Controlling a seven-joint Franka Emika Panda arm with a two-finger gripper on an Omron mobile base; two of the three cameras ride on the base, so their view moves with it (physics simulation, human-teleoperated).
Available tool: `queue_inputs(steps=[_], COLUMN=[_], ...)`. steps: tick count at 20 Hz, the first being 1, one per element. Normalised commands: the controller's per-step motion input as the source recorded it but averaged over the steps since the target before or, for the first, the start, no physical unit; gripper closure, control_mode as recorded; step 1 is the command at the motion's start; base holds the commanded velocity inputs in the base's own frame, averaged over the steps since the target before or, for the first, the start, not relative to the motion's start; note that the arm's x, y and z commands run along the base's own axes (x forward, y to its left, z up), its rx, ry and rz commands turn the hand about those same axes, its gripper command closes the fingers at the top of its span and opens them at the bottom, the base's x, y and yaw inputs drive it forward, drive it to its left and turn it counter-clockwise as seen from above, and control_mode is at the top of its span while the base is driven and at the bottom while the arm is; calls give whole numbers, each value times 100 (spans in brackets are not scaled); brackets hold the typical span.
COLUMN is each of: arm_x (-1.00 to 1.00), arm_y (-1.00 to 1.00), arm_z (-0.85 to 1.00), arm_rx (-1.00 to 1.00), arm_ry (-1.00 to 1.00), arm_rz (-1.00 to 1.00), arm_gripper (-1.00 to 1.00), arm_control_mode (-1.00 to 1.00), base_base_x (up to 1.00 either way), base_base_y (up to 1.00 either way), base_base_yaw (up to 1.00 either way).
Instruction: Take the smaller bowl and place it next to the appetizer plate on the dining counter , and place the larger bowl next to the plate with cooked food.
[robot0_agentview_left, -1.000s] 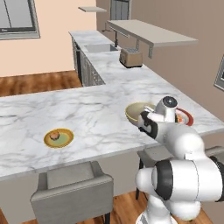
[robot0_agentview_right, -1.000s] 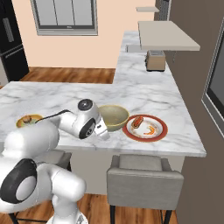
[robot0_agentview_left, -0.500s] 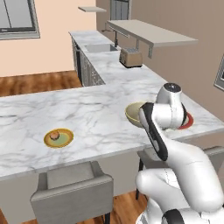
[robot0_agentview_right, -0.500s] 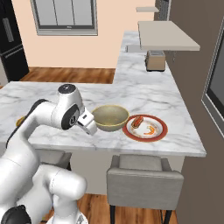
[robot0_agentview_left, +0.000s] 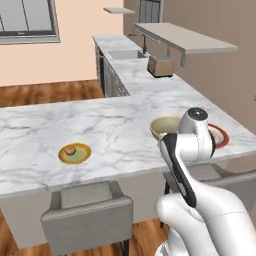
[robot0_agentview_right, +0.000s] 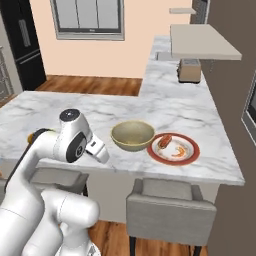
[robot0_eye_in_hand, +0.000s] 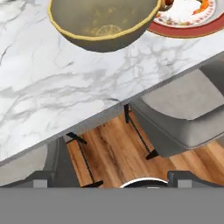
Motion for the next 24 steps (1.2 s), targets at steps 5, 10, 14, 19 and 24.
queue_inputs(steps=[5, 10, 14, 19, 24], arm_x=[0, 0, 0, 0, 0], arm_y=[0, 0, 0, 0, 0], arm_z=[0, 0, 0, 0, 0], arm_rx=[0, 0, 0, 0, 0], arm_ry=[0, 0, 0, 0, 0], arm_rz=[0, 0, 0, 0, 0], arm_gripper=[-100, -100, -100, -100, -100], arm_control_mode=[100, 100, 100, 100, 100], base_base_x=[-69, -39, 1, 10, 52], base_base_y=[0, 6, 50, 90, 100], base_base_yaw=[67, 66, 48, 16, 1])
